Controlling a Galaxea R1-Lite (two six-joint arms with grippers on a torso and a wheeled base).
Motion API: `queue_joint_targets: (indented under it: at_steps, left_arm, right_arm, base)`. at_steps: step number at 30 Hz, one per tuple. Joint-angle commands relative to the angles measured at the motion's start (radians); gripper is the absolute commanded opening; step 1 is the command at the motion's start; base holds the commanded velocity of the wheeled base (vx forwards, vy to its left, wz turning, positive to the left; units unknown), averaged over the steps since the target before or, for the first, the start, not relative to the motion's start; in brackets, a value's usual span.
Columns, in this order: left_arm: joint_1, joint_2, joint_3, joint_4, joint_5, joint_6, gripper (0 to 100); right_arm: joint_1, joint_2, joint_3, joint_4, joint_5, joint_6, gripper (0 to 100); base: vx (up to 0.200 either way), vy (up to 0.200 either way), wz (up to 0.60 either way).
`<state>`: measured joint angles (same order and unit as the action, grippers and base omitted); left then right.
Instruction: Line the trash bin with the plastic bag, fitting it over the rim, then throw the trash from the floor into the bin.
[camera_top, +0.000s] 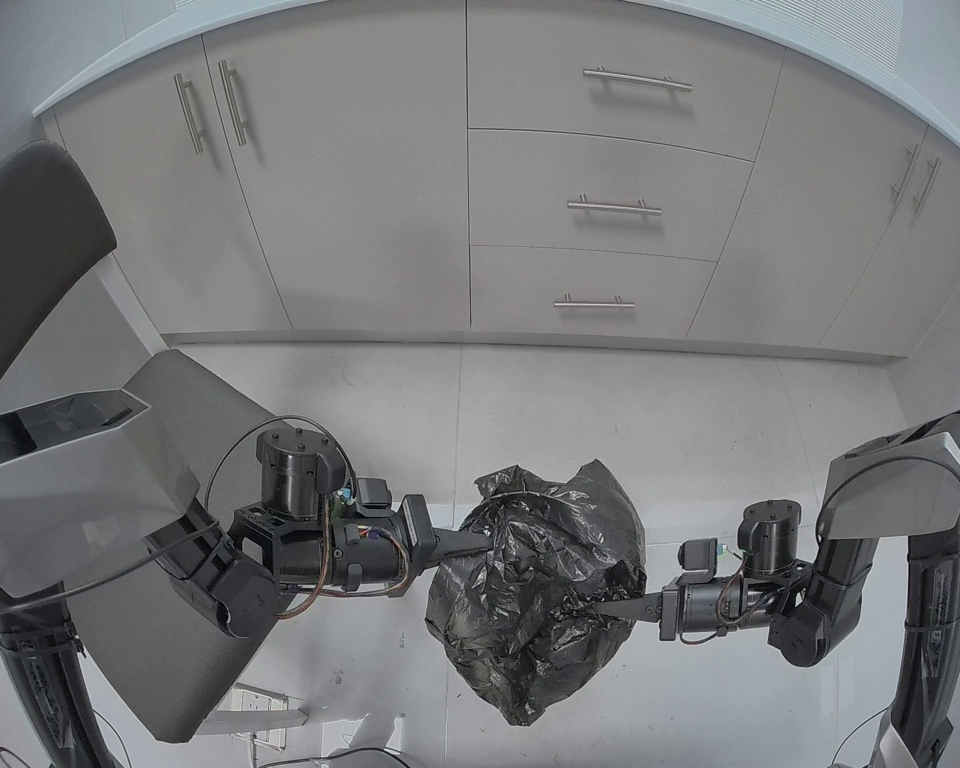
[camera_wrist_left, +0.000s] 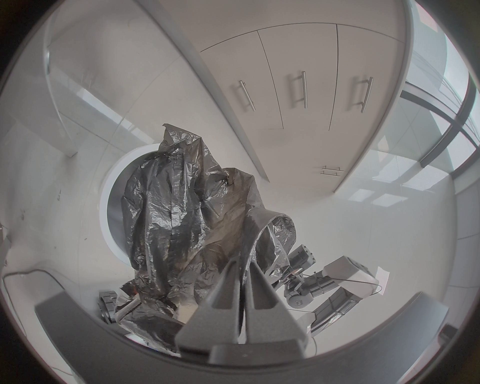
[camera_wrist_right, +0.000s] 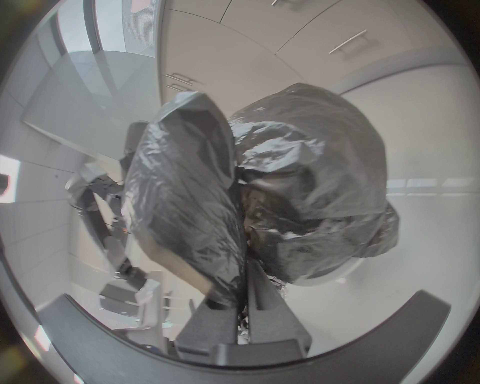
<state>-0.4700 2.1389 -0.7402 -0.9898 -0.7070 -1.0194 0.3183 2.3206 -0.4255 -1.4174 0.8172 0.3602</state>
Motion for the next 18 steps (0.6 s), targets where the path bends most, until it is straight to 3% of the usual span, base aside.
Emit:
queue_joint_targets:
  at_steps: [1, 5, 11, 18]
  left_arm:
    - [-0.002, 0.045, 0.004, 0.002, 0.012, 0.076, 0]
    - [0.001, 0.052, 0.002, 0.005, 0.027, 0.099, 0]
    - [0.013, 0.088, -0.002, 0.011, 0.077, 0.217, 0]
    - [0.021, 0.111, -0.008, 0.014, 0.161, 0.420, 0]
  right_arm:
    - [0.022, 0.083, 0.014, -0.012, -0.201, -0.112, 0]
    - [0.027, 0.092, 0.027, -0.031, -0.233, -0.118, 0]
    - [0.001, 0.108, 0.044, -0.061, -0.260, -0.122, 0]
    - [-0.015, 0.086, 0.050, -0.078, -0.280, -0.124, 0]
  base:
    - [0.000, 0.000, 0.00]
    - [0.000, 0.000, 0.00]
    - [0.000, 0.000, 0.00]
    - [0.000, 0.000, 0.00]
